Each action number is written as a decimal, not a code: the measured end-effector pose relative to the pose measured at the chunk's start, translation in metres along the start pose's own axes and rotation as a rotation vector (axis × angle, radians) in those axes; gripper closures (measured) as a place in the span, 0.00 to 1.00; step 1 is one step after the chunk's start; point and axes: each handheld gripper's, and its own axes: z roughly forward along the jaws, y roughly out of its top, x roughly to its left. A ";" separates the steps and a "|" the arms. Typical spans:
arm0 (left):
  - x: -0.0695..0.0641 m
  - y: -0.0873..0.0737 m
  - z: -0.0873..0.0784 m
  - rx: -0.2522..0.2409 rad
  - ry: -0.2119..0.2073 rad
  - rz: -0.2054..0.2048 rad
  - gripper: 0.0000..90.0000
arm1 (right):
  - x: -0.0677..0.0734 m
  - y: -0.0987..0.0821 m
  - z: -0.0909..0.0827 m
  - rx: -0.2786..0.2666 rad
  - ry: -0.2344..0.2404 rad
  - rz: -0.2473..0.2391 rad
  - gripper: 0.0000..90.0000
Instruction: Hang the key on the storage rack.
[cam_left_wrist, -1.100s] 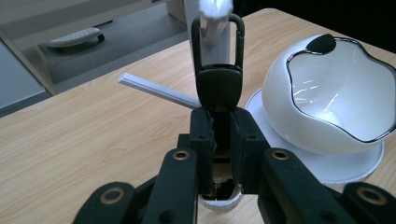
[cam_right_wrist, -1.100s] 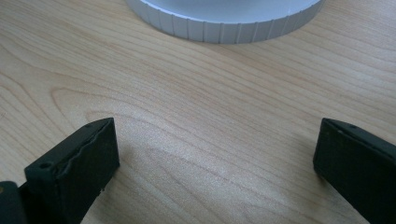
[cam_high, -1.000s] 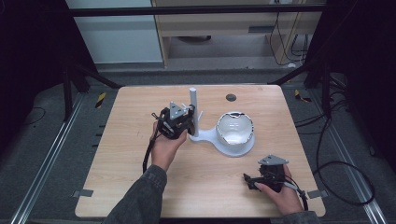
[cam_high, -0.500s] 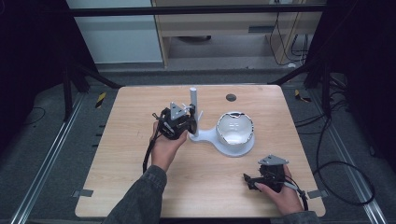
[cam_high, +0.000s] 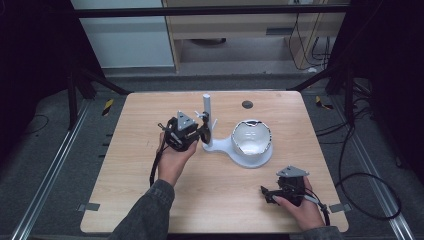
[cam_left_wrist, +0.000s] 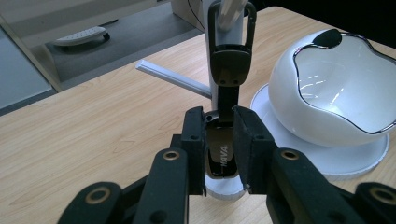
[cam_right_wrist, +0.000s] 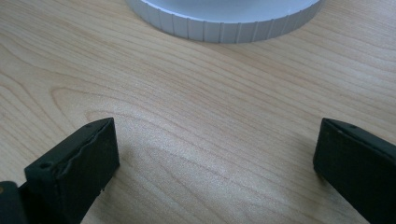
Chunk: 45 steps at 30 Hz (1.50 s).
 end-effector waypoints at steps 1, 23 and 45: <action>0.000 0.000 -0.001 -0.003 -0.001 -0.003 0.82 | 0.000 0.000 0.000 0.000 0.000 0.000 0.01; -0.014 -0.002 -0.029 0.001 -0.052 0.027 0.29 | 0.000 0.000 0.000 0.000 0.001 0.000 0.01; -0.036 -0.034 -0.046 0.053 -0.133 0.067 0.05 | 0.000 -0.001 0.000 -0.003 -0.016 -0.012 0.01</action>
